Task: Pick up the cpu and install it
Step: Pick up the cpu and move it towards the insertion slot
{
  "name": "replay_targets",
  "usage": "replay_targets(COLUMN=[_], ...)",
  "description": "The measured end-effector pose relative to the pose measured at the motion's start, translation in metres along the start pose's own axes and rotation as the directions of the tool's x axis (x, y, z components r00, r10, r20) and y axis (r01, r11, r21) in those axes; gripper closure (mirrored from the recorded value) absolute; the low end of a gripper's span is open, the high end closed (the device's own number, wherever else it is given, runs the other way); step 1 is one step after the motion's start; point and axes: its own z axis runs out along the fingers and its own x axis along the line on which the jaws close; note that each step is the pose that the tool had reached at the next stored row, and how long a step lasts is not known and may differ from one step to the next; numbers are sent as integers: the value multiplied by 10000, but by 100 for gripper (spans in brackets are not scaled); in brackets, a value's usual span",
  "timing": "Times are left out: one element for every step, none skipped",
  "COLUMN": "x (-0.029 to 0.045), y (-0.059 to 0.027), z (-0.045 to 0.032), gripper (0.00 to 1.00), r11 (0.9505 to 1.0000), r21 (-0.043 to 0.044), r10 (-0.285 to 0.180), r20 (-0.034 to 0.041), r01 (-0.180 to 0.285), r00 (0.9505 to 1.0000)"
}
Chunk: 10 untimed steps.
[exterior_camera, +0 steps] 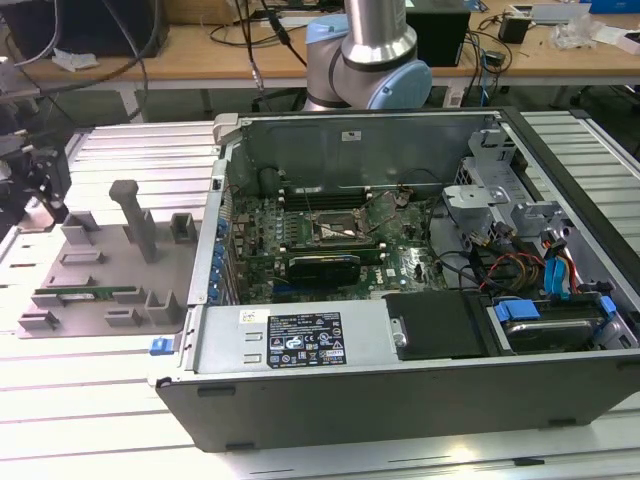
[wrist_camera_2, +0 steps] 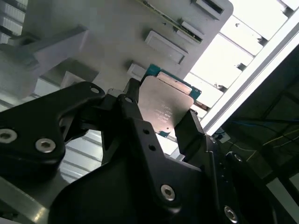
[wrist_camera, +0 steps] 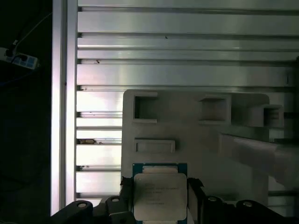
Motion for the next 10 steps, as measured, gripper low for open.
replay_targets(x=[-2,-4,-4,-5,-5,-5,-6,-6,-7,-7], y=[2,4,5,5,5,6,6,6,7,7], z=[-99,-192,-210,-228,-247,-265,-283,-301,-319,-337], gripper=[45,45,45,45,45,45,45,45,45,45], r11=[10000,10000,10000,10000,10000,10000,10000,10000,10000,10000], r21=[0,0,0,0,0,0,-1,0,0,0], r10=[0,0,0,0,1,1,0,0,0,0], r20=[-1,0,0,-1,0,-1,0,0,-1,-1], r01=[0,0,0,0,-1,-1,0,0,0,0], r00=[10000,10000,10000,10000,10000,10000,10000,10000,10000,10000])
